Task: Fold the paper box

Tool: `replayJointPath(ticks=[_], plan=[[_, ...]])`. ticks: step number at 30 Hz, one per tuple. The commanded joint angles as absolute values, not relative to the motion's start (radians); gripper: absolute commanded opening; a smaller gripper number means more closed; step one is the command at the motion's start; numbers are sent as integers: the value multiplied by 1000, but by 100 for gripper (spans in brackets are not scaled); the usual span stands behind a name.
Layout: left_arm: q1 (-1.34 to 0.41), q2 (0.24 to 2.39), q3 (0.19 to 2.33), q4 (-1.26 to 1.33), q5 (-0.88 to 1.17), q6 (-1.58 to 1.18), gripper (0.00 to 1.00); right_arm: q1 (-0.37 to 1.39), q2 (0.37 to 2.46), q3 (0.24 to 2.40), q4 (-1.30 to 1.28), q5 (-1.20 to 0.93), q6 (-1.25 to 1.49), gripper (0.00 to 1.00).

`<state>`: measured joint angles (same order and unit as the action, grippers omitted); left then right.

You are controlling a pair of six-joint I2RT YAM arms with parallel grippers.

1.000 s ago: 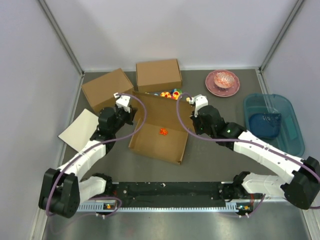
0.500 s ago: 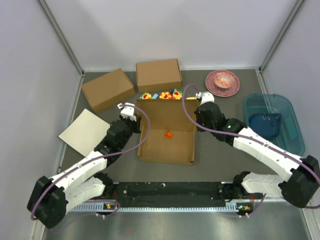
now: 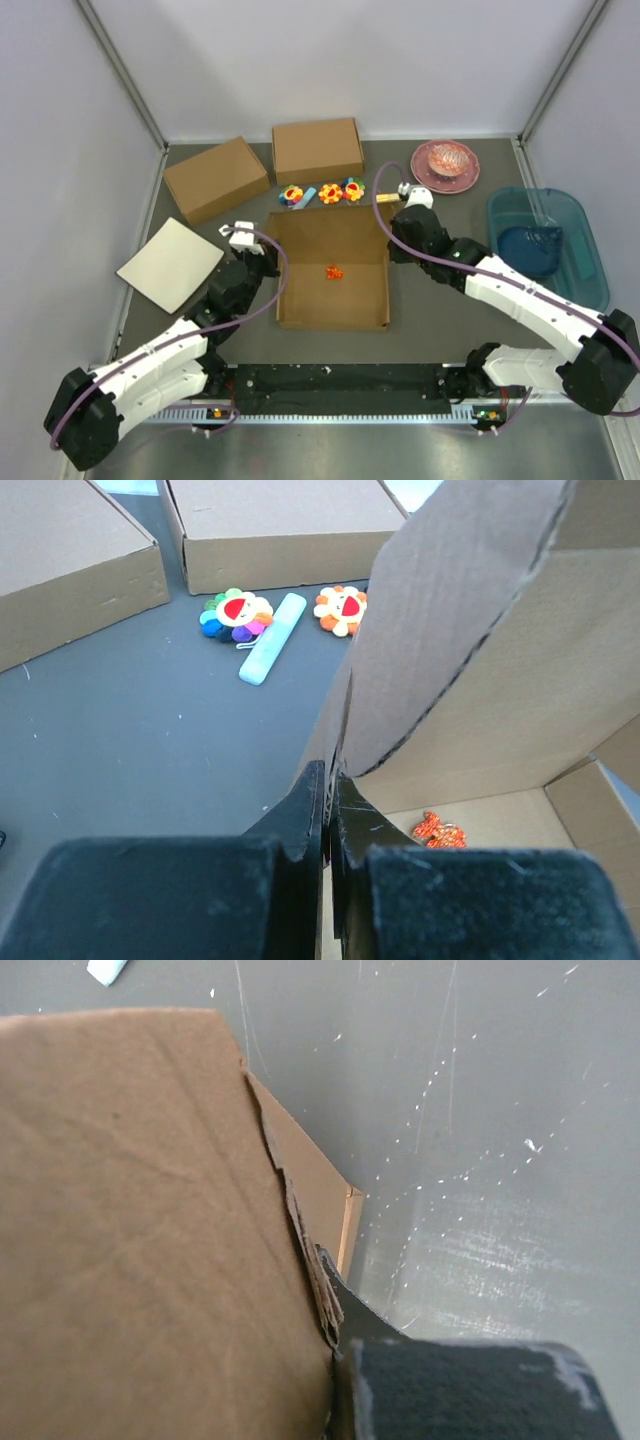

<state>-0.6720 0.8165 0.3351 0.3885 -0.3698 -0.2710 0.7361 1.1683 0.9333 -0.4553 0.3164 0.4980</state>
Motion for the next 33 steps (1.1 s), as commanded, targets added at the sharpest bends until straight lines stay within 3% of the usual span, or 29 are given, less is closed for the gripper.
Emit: replayJointPath(ticks=[1,19,33], plan=[[-680,755,295,469,-403,-353,0,741,1169,907,-367,279,624,0],[-693,664,221,485,-419,-410,0,795,1075,663,-253,354,683,0],[-704,653,299,390,-405,-584,0,813,1016,555,-232,413,667,0]])
